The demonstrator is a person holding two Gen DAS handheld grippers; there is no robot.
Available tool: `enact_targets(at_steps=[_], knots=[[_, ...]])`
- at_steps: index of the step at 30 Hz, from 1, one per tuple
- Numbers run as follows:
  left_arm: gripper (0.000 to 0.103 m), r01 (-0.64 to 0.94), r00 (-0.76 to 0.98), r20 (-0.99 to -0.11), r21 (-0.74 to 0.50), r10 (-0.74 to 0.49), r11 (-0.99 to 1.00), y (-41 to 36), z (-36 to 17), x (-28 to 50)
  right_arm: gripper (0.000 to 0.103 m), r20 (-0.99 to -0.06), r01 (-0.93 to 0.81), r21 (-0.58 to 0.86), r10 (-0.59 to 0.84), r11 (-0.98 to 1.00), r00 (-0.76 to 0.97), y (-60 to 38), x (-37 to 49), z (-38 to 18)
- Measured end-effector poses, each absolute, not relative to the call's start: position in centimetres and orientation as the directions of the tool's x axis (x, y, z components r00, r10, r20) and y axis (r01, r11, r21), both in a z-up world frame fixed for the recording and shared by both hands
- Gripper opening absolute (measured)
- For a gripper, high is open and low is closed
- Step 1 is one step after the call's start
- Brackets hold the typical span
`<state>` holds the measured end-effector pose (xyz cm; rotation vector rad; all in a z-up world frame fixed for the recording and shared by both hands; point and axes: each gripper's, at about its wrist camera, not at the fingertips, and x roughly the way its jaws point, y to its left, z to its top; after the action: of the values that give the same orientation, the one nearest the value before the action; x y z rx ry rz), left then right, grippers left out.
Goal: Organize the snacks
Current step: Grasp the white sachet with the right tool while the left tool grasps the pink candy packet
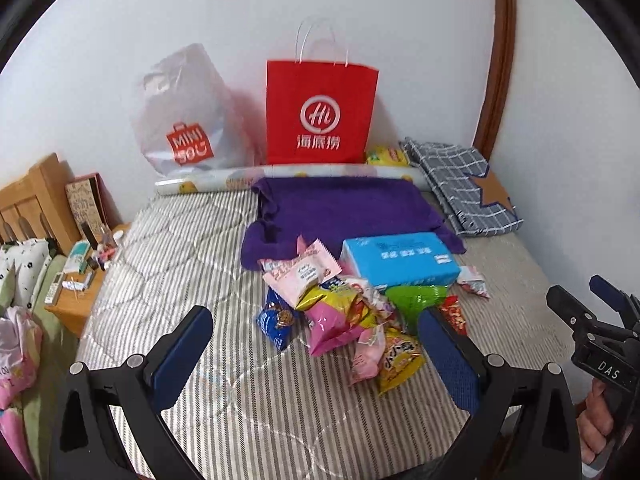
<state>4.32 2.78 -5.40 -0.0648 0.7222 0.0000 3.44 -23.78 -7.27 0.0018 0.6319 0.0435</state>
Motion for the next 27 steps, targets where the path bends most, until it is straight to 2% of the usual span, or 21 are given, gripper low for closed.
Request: enact_targets(at_steps=[7, 10, 15, 20, 27], knots=[[0.102, -0.047, 0.707, -0.707, -0.062, -0.011, 0.997, 4.1, -8.8, 7.2, 0.102, -0.657, -0.009, -0.053, -0.028, 0.999, 0.754, -25.3, 7.5, -11.7], [0.102, -0.054, 0.687, -0.726, -0.092, -0.03, 0.994, 5.1, -10.2, 8.3, 0.101, -0.699, -0.005, -0.012, -0.005, 1.0, 0.716, -26.4, 9.6, -13.4], [0.102, -0.098, 0.66, -0.751, -0.112, -0.019, 0.989, 6.8, -11.5, 10.1, 0.089, -0.724, 0.007, 0.087, 0.059, 0.996, 0.687, -28.0, 12.9, -15.4], [0.102, -0.131, 0.652, -0.758, -0.109, 0.003, 0.985, 8.0, -11.7, 11.3, 0.08, -0.747, 0.005, 0.083, 0.059, 0.997, 0.662, -28.0, 16.7, -17.0], [0.102, -0.168, 0.639, -0.768, -0.099, 0.032, 0.981, 9.1, -11.9, 12.3, 0.079, -0.785, -0.022, 0.094, 0.088, 0.995, 0.614, -28.2, 20.9, -19.7]])
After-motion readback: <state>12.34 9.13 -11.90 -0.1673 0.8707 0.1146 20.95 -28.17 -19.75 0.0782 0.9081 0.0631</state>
